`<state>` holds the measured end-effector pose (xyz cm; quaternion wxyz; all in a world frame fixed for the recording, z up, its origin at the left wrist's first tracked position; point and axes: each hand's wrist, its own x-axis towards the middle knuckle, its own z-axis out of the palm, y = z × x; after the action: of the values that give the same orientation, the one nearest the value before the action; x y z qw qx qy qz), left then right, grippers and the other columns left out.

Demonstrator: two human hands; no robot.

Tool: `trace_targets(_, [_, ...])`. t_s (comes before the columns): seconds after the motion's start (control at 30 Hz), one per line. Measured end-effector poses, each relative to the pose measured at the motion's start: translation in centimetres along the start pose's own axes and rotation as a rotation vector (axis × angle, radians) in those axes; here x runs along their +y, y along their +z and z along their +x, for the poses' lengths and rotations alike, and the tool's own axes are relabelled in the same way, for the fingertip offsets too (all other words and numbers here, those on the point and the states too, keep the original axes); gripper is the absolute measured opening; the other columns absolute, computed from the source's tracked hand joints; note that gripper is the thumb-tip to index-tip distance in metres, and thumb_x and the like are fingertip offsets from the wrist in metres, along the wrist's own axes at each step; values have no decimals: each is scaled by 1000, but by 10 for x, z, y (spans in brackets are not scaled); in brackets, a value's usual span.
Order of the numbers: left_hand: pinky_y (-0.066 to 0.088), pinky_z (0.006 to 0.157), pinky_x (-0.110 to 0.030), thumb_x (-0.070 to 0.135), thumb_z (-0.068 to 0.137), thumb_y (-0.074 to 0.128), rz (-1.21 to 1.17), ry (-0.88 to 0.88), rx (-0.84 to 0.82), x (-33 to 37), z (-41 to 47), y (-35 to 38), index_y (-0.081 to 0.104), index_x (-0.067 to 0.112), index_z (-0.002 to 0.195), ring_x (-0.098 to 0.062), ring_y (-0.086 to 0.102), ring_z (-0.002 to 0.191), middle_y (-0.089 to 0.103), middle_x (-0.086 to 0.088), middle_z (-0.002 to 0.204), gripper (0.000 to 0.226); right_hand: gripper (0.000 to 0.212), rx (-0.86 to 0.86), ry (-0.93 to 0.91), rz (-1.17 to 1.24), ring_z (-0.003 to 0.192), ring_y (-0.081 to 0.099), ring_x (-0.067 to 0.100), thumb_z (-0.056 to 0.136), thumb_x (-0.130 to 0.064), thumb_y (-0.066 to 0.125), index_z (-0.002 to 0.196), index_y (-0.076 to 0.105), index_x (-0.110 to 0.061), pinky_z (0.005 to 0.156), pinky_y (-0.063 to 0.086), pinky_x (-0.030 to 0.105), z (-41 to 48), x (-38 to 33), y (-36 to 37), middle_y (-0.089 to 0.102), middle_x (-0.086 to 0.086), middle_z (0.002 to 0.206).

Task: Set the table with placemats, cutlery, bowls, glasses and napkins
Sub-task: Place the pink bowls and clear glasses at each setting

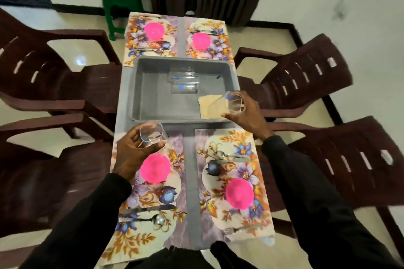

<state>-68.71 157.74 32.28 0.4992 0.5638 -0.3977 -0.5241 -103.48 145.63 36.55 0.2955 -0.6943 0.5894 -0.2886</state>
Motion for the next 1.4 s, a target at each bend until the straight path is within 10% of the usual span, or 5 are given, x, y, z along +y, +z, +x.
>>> trace_targets(0.23, [55, 100, -38, 4, 65, 89, -25, 9, -107, 3, -33, 1, 67, 13, 127, -22, 66, 120, 73, 0, 123, 66, 58, 69, 107, -63, 102, 64, 1, 71, -51, 88, 116, 62, -26, 84, 52, 17, -100, 5, -33, 67, -11, 114])
trace_targets(0.8, [51, 104, -56, 7, 69, 91, 85, -62, -9, -17, -85, 28, 69, 18, 126, -19, 65, 122, 72, 2, 125, 62, 59, -28, 246, -168, 105, 63, 26, 68, -11, 93, 118, 61, -10, 89, 52, 35, -104, 125, 14, 65, 8, 114])
trace_targets(1.17, [55, 86, -13, 5, 73, 88, 173, -41, 77, -19, -112, 48, 68, 14, 128, -9, 66, 118, 72, 4, 124, 59, 61, -127, 197, -179, 107, 62, 21, 71, -7, 89, 123, 58, -12, 89, 52, 30, -88, 143, 10, 65, 8, 118])
trace_targets(1.4, [56, 92, -21, 5, 71, 90, 188, -49, 101, -21, -117, 55, 68, 14, 129, -11, 66, 119, 73, 5, 124, 63, 66, -180, 212, -189, 114, 58, 23, 73, -8, 89, 130, 55, -12, 88, 47, 27, -88, 150, 8, 60, 9, 126])
